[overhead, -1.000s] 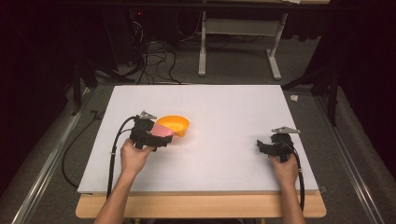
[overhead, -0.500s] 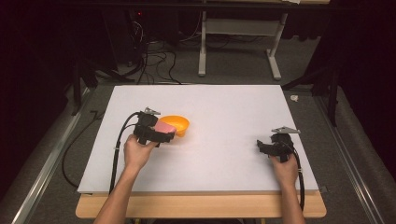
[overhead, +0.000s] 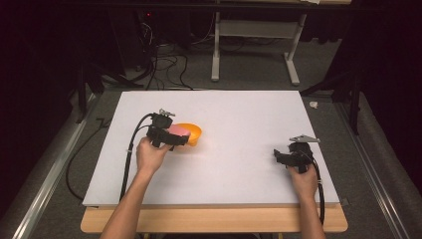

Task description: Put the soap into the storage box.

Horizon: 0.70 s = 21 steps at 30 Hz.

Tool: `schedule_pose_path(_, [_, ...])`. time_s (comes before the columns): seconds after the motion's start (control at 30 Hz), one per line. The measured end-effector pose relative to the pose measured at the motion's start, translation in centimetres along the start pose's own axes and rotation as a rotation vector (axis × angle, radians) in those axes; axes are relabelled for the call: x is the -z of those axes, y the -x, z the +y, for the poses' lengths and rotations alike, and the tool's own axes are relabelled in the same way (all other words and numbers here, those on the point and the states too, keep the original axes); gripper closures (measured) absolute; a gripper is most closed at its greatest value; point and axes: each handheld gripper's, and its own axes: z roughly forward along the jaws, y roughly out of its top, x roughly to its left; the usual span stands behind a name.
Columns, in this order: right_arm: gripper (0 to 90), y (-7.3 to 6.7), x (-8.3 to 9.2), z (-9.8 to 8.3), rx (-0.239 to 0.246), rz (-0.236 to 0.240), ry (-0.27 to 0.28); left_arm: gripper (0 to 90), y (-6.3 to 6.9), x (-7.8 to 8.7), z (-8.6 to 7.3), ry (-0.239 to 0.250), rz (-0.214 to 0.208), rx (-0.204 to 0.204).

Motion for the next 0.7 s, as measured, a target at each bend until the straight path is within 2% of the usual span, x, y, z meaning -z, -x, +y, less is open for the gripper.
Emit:
schedule_pose_path(0.07, [25.2,0.0,0.0,0.0,0.002,0.0,0.0,13.7,-0.2,-0.2,0.1,0.001,-0.006,0.009])
schedule_pose_path(0.23, [25.2,0.0,0.0,0.0,0.0,-0.001,0.0,13.7,-0.4,-0.8,0.5,-0.018,0.023,0.013])
schedule_pose_path(0.47, [25.2,0.0,0.0,0.0,0.0,-0.001,0.0,13.7,-0.4,-1.4,1.1,-0.031,0.026,0.009])
schedule_pose_path(0.57, [25.2,0.0,0.0,0.0,0.0,-0.001,0.0,13.7,-0.4,-1.9,1.3,-0.032,0.014,0.028])
schedule_pose_path(0.7, [25.2,0.0,0.0,0.0,0.001,0.001,-0.002,13.7,-0.4,-2.4,1.3,-0.047,0.022,0.032])
